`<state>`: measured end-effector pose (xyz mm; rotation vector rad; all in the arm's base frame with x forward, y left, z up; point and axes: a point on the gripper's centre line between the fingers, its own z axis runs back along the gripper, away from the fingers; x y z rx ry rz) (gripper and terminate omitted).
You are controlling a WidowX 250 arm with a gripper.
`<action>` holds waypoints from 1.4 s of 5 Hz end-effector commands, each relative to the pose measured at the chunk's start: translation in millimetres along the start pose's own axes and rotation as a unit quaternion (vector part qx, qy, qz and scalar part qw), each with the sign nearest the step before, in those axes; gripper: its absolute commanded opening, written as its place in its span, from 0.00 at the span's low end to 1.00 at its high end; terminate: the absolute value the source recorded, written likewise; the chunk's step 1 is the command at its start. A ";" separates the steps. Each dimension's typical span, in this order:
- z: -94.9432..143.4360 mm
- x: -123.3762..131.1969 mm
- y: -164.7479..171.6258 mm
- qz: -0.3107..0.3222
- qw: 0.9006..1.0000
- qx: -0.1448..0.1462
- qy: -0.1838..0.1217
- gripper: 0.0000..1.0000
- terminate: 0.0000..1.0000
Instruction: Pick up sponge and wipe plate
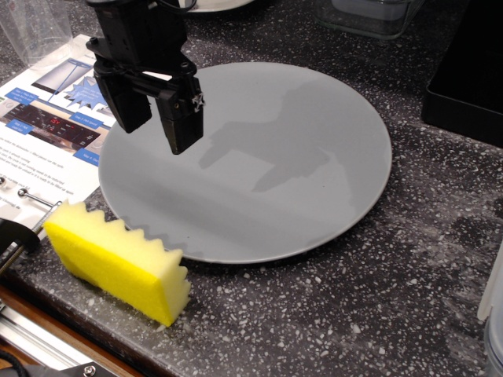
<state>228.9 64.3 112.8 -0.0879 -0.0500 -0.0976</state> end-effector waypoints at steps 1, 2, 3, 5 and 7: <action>0.0 0.0 0.0 0.000 1.000 0.000 0.000 1.00 0.00; 14.1 -17.9 7.0 0.083 0.996 -0.011 -0.038 1.00 0.00; 23.0 -20.7 14.1 0.194 0.981 0.011 -0.020 1.00 0.00; 20.5 -33.4 18.0 0.374 0.923 0.086 -0.011 1.00 0.00; 11.7 -87.0 26.3 0.497 0.859 0.121 -0.020 1.00 0.00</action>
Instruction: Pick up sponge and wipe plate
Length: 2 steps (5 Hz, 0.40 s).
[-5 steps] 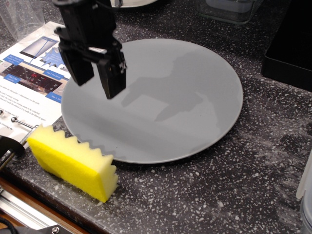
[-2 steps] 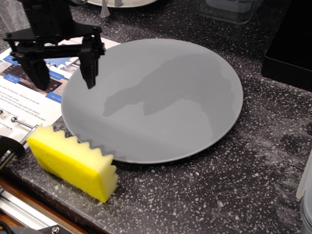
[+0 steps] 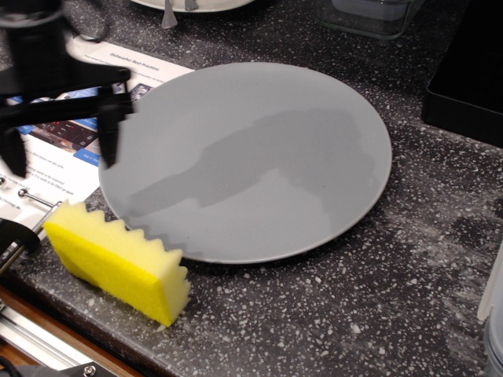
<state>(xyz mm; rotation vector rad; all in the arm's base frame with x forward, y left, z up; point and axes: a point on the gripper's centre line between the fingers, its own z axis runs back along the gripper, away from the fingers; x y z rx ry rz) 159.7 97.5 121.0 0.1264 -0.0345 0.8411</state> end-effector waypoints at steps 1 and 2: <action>-12.8 -13.5 19.0 0.098 0.995 0.029 0.018 1.00 0.00; -26.4 -21.0 19.2 0.114 0.993 0.004 0.031 1.00 0.00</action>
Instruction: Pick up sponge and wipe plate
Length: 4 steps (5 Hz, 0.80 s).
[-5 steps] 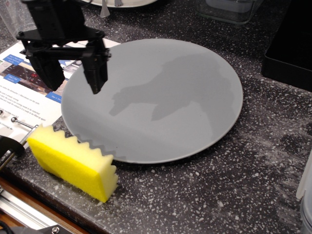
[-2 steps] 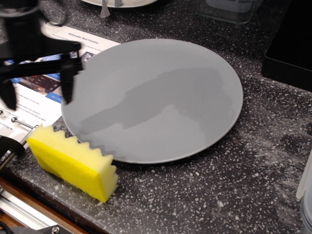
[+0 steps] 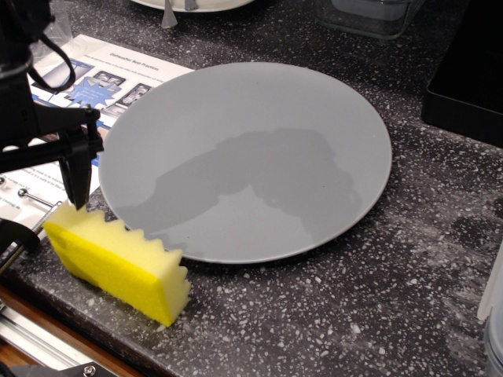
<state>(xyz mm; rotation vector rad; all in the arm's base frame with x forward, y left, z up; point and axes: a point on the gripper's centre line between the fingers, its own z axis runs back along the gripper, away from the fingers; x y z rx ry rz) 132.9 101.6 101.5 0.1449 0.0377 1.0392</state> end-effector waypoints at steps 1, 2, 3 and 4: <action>-20.4 -9.6 -10.1 0.020 0.999 -0.050 -0.005 1.00 0.00; -29.6 -13.3 -20.6 0.018 0.996 -0.090 -0.015 1.00 0.00; -43.2 -11.6 -23.2 0.022 0.992 -0.124 -0.031 0.00 0.00; -54.5 -9.3 -18.2 0.013 0.991 -0.128 -0.048 0.00 0.00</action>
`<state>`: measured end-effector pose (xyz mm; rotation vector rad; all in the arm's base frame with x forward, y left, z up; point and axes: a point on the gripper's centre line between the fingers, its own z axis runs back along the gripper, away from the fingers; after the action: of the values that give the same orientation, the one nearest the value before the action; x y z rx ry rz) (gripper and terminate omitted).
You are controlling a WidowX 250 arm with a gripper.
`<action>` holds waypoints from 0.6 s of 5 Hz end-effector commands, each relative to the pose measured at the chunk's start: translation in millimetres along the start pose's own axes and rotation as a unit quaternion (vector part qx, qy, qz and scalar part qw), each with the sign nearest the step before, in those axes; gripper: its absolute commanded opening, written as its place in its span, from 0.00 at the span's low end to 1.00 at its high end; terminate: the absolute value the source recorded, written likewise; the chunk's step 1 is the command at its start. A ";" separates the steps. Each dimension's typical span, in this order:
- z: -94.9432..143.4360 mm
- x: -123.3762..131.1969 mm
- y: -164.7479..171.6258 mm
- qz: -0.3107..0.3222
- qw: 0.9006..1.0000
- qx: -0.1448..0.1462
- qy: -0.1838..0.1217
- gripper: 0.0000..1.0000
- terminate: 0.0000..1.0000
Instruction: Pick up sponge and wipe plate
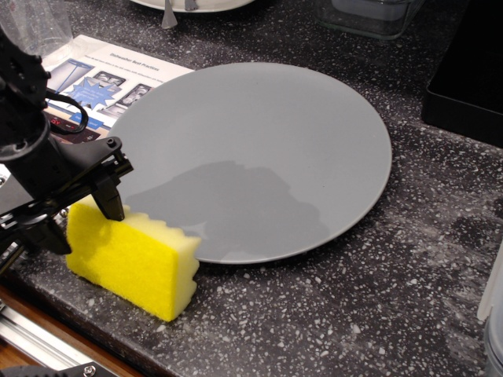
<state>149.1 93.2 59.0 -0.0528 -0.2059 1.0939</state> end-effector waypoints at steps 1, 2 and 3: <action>-4.9 -10.4 13.3 -0.030 1.000 -0.001 0.007 0.00 0.00; 5.9 -8.4 7.8 -0.026 0.999 -0.005 0.019 0.00 0.00; 30.6 -5.1 -9.5 -0.015 0.999 -0.010 0.037 0.00 0.00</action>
<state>148.3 80.7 88.1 -0.1227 -0.1063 1.0698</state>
